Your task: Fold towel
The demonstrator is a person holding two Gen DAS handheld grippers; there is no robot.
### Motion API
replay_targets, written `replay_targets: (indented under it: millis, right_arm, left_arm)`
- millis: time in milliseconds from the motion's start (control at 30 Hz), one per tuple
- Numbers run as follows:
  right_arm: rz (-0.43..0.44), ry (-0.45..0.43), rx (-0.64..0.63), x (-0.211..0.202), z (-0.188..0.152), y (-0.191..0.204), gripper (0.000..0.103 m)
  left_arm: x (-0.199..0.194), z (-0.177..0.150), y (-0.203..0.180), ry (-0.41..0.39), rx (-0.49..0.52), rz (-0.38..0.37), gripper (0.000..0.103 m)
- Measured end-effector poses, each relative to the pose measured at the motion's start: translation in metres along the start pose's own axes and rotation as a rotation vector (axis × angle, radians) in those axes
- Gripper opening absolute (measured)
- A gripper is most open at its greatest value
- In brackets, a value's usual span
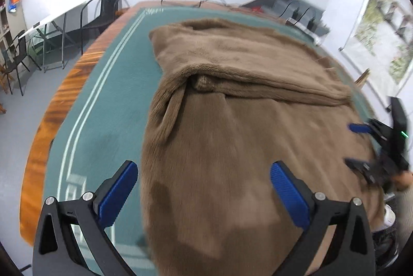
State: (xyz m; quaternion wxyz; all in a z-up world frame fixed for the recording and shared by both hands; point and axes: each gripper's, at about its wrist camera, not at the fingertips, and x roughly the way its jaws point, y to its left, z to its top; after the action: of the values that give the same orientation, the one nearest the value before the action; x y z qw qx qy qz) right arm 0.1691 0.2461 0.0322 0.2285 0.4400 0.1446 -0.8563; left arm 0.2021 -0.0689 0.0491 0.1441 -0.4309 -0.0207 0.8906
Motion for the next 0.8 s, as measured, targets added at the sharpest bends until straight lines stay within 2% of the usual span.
replay_targets:
  millis: [100,200,333,400,533,600,667,800]
  right_arm:
    - [-0.004,-0.003,0.001,0.002,-0.001,0.001,0.102]
    - [-0.012,-0.007,0.001,0.001,-0.002,0.0,0.102]
    - [-0.02,-0.01,0.002,0.0,-0.002,0.001,0.102]
    - [-0.021,-0.01,0.003,0.0,-0.002,0.001,0.102]
    - [-0.025,-0.01,0.004,0.0,-0.002,0.002,0.102]
    - [-0.024,-0.01,0.005,0.0,-0.002,0.002,0.102]
    - [-0.024,-0.01,0.006,0.001,-0.001,0.002,0.102]
    - [-0.025,-0.01,0.006,0.001,-0.002,0.002,0.102]
  left_arm:
    - [-0.03,-0.037,0.005,-0.051,-0.011,-0.042,0.103]
    - [-0.044,-0.071,0.007,-0.054,-0.014,-0.117,0.102]
    - [-0.057,-0.114,0.012,-0.042,-0.013,-0.166,0.098]
    - [-0.056,-0.132,0.016,-0.035,-0.029,-0.165,0.098]
    - [-0.043,-0.155,0.038,-0.003,-0.15,-0.221,0.092]
    - [-0.031,-0.164,0.049,0.01,-0.223,-0.275,0.081]
    - [-0.022,-0.172,0.056,0.018,-0.273,-0.325,0.075]
    - [0.004,-0.177,0.067,0.007,-0.352,-0.448,0.075]
